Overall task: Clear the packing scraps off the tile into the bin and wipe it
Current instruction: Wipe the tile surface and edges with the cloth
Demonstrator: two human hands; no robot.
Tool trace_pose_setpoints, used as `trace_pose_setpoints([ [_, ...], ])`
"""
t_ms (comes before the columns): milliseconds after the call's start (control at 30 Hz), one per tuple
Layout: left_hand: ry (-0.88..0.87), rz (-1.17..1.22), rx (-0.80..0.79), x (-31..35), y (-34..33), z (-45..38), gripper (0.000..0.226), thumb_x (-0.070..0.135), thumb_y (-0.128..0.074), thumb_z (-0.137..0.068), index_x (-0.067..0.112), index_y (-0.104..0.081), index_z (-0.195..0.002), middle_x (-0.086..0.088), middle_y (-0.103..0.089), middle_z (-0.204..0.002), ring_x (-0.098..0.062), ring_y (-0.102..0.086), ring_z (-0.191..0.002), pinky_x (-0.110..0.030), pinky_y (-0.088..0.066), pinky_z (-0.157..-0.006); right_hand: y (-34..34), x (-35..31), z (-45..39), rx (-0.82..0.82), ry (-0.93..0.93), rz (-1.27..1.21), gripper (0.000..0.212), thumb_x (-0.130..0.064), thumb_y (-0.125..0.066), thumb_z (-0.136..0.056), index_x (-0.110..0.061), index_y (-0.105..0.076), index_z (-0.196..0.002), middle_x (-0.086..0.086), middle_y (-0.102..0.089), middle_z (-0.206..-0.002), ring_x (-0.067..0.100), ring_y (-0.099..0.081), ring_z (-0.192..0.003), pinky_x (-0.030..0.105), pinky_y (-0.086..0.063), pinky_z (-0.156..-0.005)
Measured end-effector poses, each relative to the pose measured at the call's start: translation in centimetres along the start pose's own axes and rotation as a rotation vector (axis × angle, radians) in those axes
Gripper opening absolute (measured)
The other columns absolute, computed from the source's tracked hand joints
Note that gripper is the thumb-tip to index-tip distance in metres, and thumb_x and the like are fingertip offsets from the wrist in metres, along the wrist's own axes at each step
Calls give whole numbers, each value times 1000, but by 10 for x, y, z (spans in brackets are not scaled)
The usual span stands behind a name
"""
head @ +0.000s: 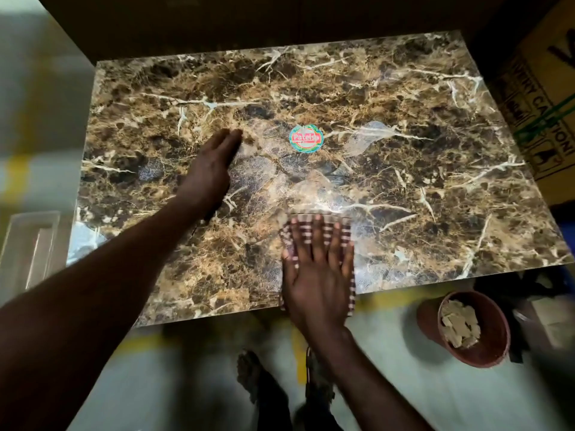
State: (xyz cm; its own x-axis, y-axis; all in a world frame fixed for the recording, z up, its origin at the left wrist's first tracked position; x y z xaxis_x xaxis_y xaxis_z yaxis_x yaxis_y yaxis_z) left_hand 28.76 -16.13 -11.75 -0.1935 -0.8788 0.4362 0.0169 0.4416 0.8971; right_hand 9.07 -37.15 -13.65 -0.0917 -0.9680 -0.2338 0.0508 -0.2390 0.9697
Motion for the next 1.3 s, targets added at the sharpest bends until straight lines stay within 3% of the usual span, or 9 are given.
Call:
trace_pose_setpoints([
  [200,65,-92,118,-31,25,6,55,6,-39,-110,27,-37,-161,-9,-43,-166,-33,-44,-149,-61,-37,-123,-15,-65,14,-69,283,-17,60,-55,-30,-112,-49,-7,-167,-7,-3,-179,26,6,-165,56,-11,-131],
  [300,74,-13,116,-37,35,6,55,2,-40,-108,27,-43,-157,-10,-50,-159,-28,-56,-136,-49,-50,-114,-5,-31,-18,-1,144,37,59,-55,-29,-111,-44,-17,-168,-6,-6,-178,26,1,-165,55,-11,-132],
  [367,34,16,104,-42,39,7,53,0,-44,-107,21,-49,-155,-11,-53,-157,-21,-56,-133,-39,-48,-114,1,-8,-41,24,-4,72,62,-55,-29,-110,-42,-14,-169,-3,-4,-178,29,3,-165,54,-4,-132],
  [433,-7,27,84,-46,40,3,47,0,-46,-107,18,-55,-150,-10,-56,-155,-18,-56,-131,-42,-49,-116,4,-11,-52,40,-84,60,65,-55,-31,-109,-42,-10,-169,-1,-3,-179,31,5,-165,56,-3,-132],
  [500,-18,-11,44,-55,38,-4,47,-1,-48,-103,21,-59,-143,-4,-59,-148,-21,-58,-126,-51,-57,-106,-3,-42,-49,23,-36,30,66,-54,-31,-109,-42,-7,-169,0,-1,-178,32,9,-165,57,-5,-131],
  [633,-17,-85,-25,-75,32,-16,51,6,-51,-102,34,-55,-144,6,-54,-154,-24,-52,-132,-62,-50,-105,-15,-91,-42,-36,191,24,64,-55,-29,-109,-44,-8,-169,-4,2,-178,28,9,-165,57,-8,-131],
  [833,-22,-150,-56,-70,36,-14,45,11,-52,-105,31,-56,-146,3,-45,-164,-28,-44,-136,-60,-36,-115,-3,-48,-105,19,-68,38,62,-59,-18,-111,-42,-2,-169,-2,1,-179,31,8,-165,57,-5,-131],
  [1133,-28,-128,-11,-68,35,-13,42,15,-40,-108,28,-49,-147,3,-47,-158,-20,-45,-135,-53,-35,-115,-15,-107,-135,-60,142,59,62,-60,-11,-109,-45,3,-168,-4,10,-178,29,15,-164,55,1,-132],
  [1300,70,-161,18,-79,35,-13,45,29,-33,-114,23,-40,-158,-1,-42,-165,-19,-39,-149,-53,-29,-125,-2,-69,-182,21,-93,14,61,-62,-12,-110,-45,-1,-168,-2,1,-178,32,9,-164,60,0,-131],
])
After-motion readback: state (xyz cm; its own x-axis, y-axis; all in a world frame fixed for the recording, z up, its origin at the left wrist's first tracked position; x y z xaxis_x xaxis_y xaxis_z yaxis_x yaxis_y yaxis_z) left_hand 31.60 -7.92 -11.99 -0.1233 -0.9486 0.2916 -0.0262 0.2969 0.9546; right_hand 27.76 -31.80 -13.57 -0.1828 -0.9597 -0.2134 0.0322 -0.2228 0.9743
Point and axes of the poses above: each hand's wrist, its own z-axis away from the middle knuckle, its own y-axis out of the back of the hand, x = y × z, the point moved 8 cm from there along -z, towards the middle knuckle
